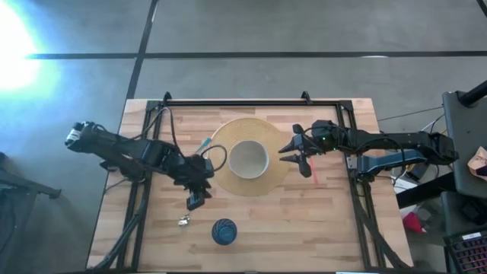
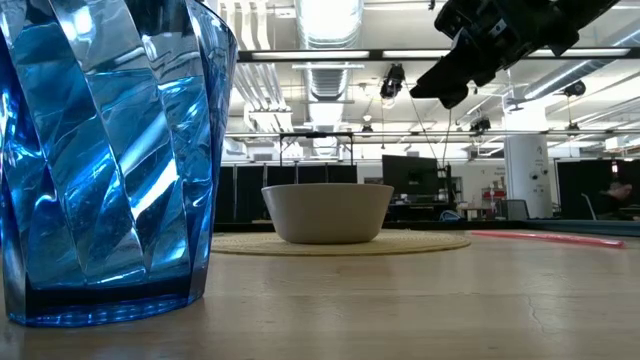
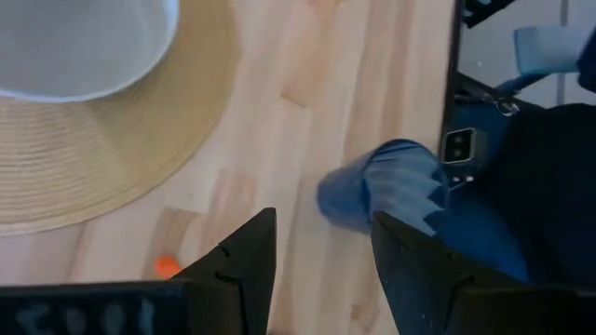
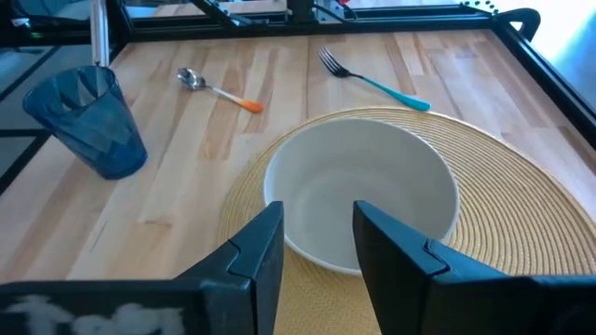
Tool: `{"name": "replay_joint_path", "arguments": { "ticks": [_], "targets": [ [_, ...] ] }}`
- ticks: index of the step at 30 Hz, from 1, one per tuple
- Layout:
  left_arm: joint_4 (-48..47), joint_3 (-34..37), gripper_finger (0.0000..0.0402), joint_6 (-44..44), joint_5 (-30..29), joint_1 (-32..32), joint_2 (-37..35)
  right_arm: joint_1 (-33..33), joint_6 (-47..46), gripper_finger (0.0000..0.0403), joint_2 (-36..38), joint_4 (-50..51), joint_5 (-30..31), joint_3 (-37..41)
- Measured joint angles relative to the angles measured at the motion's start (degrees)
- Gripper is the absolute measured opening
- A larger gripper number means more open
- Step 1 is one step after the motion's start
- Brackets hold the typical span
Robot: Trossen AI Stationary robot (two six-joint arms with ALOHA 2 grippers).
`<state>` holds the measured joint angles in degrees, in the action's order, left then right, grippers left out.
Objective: Pick & Place Utensil
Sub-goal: Put the blue cup on the mat to the top left of the gray bowl
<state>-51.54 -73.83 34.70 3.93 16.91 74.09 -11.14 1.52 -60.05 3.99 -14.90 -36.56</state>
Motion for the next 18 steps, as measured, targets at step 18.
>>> {"name": "replay_joint_path", "arguments": {
  "ticks": [18],
  "targets": [
    [-3.36,-9.16,0.0168,-1.40,1.28,4.83,14.80,-0.01,0.04,0.0091,0.00,0.05,-0.01,0.09]
  ]
}}
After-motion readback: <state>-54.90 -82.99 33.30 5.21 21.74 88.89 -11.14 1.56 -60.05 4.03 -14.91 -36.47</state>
